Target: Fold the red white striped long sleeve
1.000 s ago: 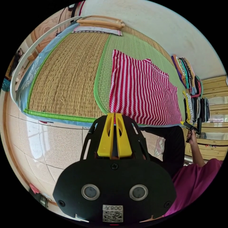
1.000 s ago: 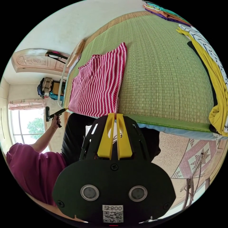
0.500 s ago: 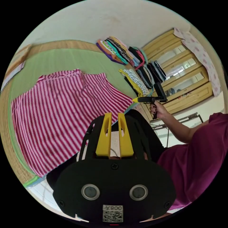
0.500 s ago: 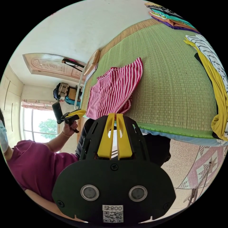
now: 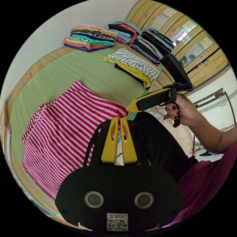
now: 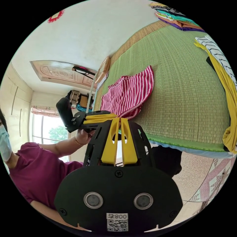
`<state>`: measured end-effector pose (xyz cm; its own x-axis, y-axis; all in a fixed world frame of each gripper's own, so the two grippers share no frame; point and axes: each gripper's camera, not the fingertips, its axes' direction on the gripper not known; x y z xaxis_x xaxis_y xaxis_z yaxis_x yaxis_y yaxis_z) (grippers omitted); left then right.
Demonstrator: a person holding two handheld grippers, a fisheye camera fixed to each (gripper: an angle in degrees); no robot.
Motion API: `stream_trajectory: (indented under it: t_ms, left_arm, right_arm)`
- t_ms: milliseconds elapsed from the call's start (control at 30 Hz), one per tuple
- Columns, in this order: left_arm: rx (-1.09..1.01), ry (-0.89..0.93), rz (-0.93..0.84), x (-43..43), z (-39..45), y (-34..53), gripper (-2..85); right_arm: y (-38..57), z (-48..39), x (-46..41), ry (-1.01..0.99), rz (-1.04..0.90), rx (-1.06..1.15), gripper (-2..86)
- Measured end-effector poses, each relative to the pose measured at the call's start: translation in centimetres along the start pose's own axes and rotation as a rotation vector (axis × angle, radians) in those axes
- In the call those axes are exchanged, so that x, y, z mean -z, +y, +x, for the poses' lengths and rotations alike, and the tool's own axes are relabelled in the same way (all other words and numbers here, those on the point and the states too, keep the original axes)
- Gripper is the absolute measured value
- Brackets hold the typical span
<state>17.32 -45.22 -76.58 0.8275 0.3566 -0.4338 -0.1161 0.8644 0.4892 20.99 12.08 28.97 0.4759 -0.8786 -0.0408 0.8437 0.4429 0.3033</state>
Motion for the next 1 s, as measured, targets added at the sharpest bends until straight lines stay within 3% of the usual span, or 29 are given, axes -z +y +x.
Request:
stream_trajectory:
  t_ms: [367,1000]
  left_arm:
    - [0.284,0.189,0.167,1.3,-4.5,0.9,0.9]
    - [0.262,0.275,0.159,-1.3,-4.1,0.3,0.8]
  right_arm:
    - [-7.1,9.5,-1.2,-0.12,0.091,-0.22,13.4]
    - [-19.1,9.8,-5.1,-0.087,-0.004,-0.241,10.6]
